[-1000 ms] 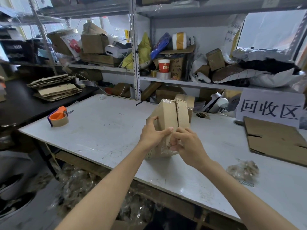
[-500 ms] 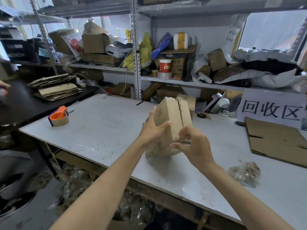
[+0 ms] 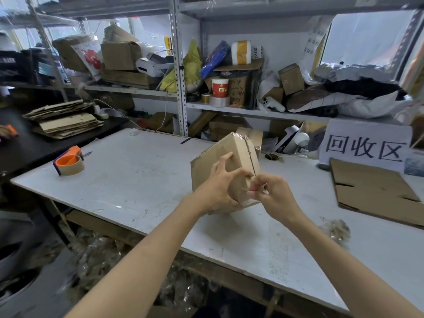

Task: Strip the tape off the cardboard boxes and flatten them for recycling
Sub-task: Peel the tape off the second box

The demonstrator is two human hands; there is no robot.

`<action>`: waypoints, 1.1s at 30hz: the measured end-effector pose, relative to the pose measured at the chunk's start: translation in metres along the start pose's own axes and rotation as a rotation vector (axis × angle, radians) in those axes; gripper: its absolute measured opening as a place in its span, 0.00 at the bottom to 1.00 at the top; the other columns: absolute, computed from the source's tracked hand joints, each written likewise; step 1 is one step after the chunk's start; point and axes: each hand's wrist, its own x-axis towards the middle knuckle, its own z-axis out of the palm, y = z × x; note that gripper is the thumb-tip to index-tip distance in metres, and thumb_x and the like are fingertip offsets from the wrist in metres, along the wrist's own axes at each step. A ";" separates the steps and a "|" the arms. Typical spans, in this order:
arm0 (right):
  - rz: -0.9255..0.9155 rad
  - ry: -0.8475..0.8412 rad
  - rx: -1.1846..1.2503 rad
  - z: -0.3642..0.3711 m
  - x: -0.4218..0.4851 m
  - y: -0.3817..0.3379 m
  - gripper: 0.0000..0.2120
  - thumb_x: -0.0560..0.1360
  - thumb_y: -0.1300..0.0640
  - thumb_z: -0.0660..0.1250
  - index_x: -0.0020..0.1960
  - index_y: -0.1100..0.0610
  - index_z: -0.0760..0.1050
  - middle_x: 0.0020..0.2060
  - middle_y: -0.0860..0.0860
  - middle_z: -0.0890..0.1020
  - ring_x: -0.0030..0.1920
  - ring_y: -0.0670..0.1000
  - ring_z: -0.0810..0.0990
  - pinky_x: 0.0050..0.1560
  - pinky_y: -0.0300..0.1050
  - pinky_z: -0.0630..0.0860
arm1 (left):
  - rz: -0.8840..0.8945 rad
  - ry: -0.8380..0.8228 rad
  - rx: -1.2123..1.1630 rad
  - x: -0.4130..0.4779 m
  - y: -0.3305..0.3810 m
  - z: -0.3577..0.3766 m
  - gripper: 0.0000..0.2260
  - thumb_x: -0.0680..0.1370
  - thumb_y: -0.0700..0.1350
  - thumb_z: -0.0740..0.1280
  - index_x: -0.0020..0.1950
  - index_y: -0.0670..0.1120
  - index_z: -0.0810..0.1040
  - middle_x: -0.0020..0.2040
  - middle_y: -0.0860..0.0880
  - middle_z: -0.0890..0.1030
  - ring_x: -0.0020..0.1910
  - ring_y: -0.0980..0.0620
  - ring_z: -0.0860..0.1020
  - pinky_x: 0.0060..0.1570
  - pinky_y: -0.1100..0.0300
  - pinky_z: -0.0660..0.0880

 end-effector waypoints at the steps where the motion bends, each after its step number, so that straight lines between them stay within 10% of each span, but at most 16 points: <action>1: -0.021 0.004 0.007 0.001 0.000 0.000 0.19 0.66 0.71 0.74 0.31 0.49 0.71 0.30 0.42 0.75 0.33 0.38 0.72 0.37 0.27 0.67 | -0.002 0.022 0.010 0.000 -0.001 0.000 0.34 0.67 0.49 0.80 0.66 0.67 0.68 0.77 0.58 0.43 0.76 0.42 0.51 0.70 0.40 0.66; 21: -0.061 -0.112 0.244 -0.013 -0.003 -0.012 0.10 0.70 0.76 0.66 0.37 0.65 0.70 0.48 0.56 0.71 0.54 0.52 0.74 0.52 0.48 0.74 | -0.135 0.018 -0.343 -0.009 -0.015 -0.016 0.36 0.63 0.44 0.83 0.66 0.62 0.72 0.68 0.48 0.64 0.69 0.45 0.66 0.70 0.50 0.70; 29: 0.140 0.252 -0.059 -0.005 -0.005 -0.003 0.22 0.59 0.46 0.81 0.36 0.57 0.72 0.37 0.51 0.78 0.40 0.50 0.78 0.37 0.46 0.76 | -0.194 0.027 -0.379 -0.006 -0.004 0.001 0.25 0.70 0.56 0.76 0.64 0.63 0.72 0.72 0.47 0.61 0.72 0.44 0.63 0.71 0.50 0.66; 33: 0.222 0.141 -0.022 -0.012 0.000 -0.001 0.21 0.57 0.50 0.83 0.43 0.57 0.78 0.37 0.49 0.82 0.38 0.46 0.81 0.35 0.39 0.78 | -0.237 0.017 -0.422 -0.005 -0.002 0.002 0.25 0.65 0.63 0.69 0.62 0.65 0.72 0.70 0.49 0.62 0.67 0.45 0.67 0.68 0.48 0.69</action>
